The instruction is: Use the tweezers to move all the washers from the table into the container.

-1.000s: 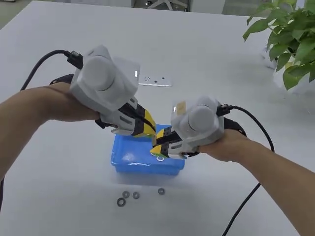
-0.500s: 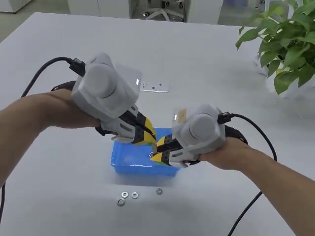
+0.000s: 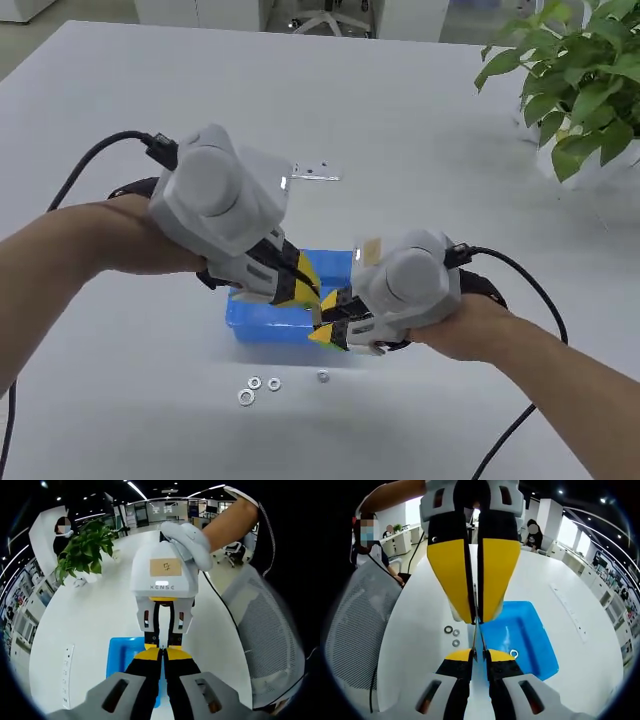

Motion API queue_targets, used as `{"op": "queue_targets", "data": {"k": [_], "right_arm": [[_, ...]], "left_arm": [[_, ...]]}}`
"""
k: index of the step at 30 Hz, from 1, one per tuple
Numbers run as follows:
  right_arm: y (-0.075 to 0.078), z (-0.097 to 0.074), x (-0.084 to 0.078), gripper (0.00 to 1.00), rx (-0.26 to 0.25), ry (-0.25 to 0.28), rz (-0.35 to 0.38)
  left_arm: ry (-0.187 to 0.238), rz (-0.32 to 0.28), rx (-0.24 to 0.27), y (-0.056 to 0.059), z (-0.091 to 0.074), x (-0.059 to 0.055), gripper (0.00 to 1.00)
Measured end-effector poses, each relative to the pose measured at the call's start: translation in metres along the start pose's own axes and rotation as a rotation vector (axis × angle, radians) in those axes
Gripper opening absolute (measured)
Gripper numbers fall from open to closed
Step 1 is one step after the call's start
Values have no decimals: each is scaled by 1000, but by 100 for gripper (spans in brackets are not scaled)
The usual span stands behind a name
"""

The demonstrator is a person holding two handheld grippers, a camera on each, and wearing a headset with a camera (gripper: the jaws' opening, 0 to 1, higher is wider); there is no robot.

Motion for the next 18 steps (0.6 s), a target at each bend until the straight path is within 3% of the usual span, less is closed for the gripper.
{"op": "queue_targets", "data": {"k": [18], "right_arm": [[-20, 10, -20, 13, 16, -14, 19]], "left_arm": [[2, -14, -47, 16, 21, -8, 6]]}}
Point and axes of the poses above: the centre of the closed fingertips' face, and the gripper's own axes: z roughly forward along the fingers, y roughly to its right, x roughly out of its top, the point moved 8 cm from there along -z, roughly backward along the fingers, and after that the axes turned 1 degree about y, right-handed, at the moved point
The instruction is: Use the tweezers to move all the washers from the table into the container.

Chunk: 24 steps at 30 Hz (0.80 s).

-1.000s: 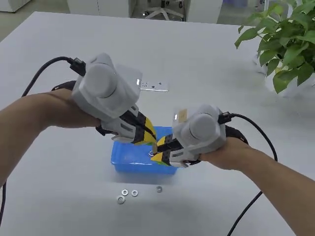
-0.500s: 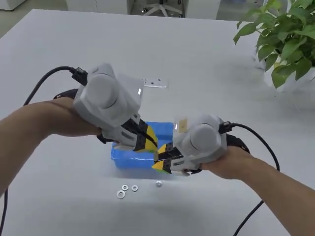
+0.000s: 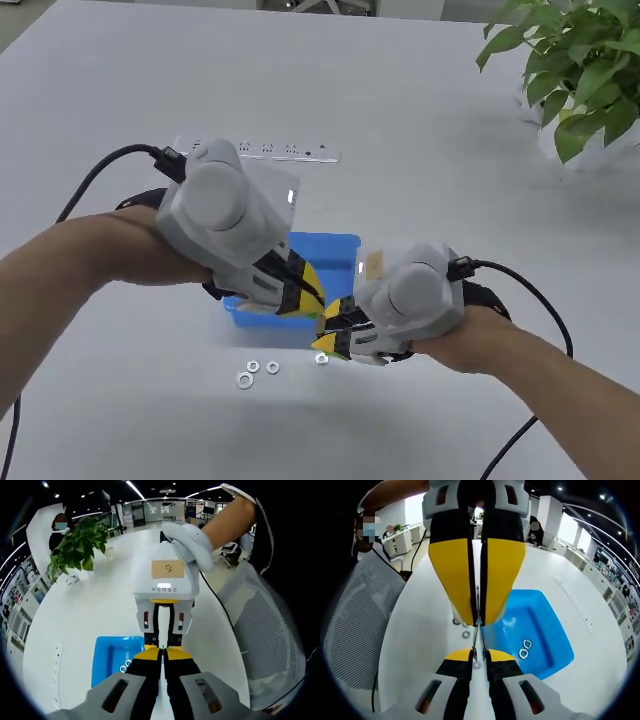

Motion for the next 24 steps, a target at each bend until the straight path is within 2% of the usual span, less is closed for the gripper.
{"op": "queue_targets", "data": {"k": [13, 24], "right_arm": [[-7, 7, -12, 13, 10, -11, 20], [-8, 12, -17, 13, 18, -10, 32]], "left_arm": [[-6, -17, -28, 5, 11, -8, 6], [-8, -30, -36, 4, 16, -13, 6]]}}
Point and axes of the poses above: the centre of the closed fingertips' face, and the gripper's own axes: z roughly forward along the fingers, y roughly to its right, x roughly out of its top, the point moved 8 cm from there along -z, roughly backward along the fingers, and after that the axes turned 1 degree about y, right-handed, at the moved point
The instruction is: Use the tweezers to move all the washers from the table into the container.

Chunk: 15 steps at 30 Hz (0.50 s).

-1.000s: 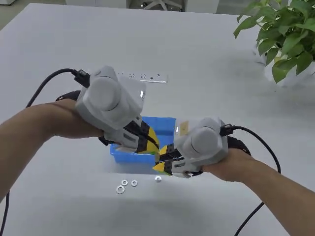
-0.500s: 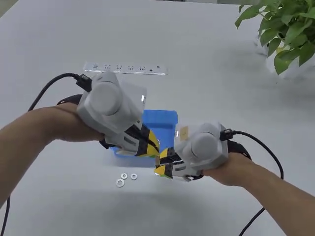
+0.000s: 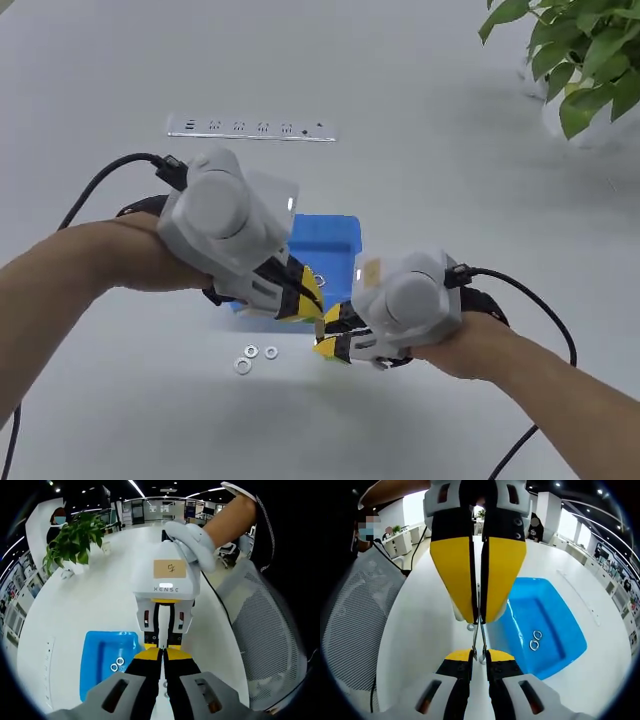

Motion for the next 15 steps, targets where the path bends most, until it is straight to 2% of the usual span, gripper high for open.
{"op": "queue_targets", "data": {"k": [15], "right_arm": [[1, 4, -3, 12, 8, 1, 7]], "left_arm": [[3, -10, 3, 0, 2, -3, 6]]}}
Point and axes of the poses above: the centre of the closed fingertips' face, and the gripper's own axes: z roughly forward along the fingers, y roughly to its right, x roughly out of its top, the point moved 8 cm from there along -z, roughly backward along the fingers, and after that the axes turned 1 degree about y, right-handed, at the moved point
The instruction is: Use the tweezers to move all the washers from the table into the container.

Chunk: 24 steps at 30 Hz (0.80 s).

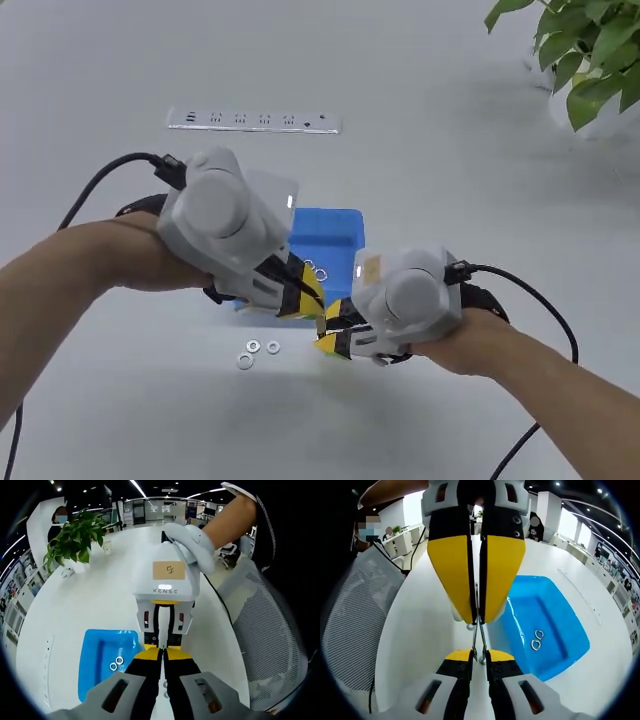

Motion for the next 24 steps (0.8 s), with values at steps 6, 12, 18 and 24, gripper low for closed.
{"op": "queue_targets", "data": {"k": [6, 12, 18, 24], "right_arm": [[0, 0, 0, 11, 2, -4, 3], [0, 0, 0, 11, 5, -6, 4], [0, 0, 0, 10, 6, -6, 3], [-2, 0, 1, 10, 12, -5, 3]], "left_arm": [[2, -3, 2, -1, 0, 0, 6], [1, -7, 2, -1, 0, -1, 6], [-1, -6, 0, -1, 0, -1, 6], [-5, -4, -3, 1, -1, 0, 6]]}}
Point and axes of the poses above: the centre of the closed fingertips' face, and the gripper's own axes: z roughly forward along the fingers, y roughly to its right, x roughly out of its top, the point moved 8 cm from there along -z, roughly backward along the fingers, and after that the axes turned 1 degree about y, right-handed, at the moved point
